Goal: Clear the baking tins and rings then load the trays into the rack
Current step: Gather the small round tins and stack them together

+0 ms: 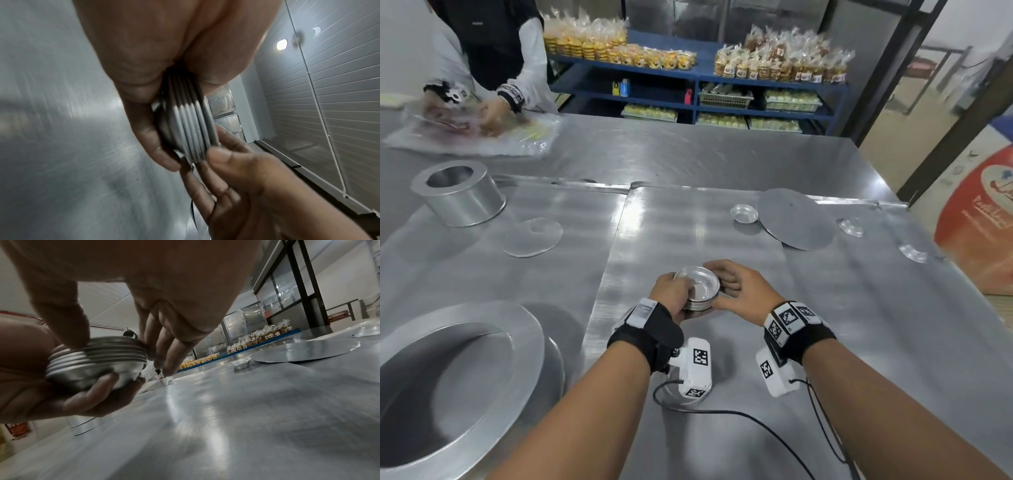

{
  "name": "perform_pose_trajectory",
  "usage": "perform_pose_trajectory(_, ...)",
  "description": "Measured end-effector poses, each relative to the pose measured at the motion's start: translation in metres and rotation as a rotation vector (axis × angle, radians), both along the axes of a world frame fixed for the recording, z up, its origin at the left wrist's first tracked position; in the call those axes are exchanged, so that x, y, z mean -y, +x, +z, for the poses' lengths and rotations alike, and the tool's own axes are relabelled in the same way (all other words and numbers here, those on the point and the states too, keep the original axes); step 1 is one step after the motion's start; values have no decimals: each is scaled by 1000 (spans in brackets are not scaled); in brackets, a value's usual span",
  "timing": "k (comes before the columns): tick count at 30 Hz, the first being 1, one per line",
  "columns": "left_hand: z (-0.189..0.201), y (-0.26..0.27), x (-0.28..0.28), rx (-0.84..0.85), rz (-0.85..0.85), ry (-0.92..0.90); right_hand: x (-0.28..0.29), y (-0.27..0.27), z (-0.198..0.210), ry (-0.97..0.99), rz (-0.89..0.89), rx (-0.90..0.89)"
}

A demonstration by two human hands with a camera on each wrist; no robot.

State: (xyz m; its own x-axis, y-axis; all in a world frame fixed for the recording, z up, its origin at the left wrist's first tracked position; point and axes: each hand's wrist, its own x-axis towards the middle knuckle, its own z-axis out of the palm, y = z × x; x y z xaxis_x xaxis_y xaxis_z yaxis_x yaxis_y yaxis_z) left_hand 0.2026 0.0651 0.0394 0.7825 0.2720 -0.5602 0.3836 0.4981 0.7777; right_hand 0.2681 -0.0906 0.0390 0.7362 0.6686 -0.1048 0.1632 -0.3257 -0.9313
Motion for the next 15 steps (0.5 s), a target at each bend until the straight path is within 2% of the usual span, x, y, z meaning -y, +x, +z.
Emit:
perform_pose_trajectory(4,-11,27,17,-28,34,17,13,42,-17,-74,-17,0)
perform_pose_trajectory(9,-29,63,32,-84,73,85,25,105,-31,-399,32,251)
perform_pose_trajectory(13,-50,92,35,-149,9,315,22,157,-35,-558,13,416)
perform_pose_trajectory(15,-54,103,36,-154,2,344,18,183,-38,-602,-18,458)
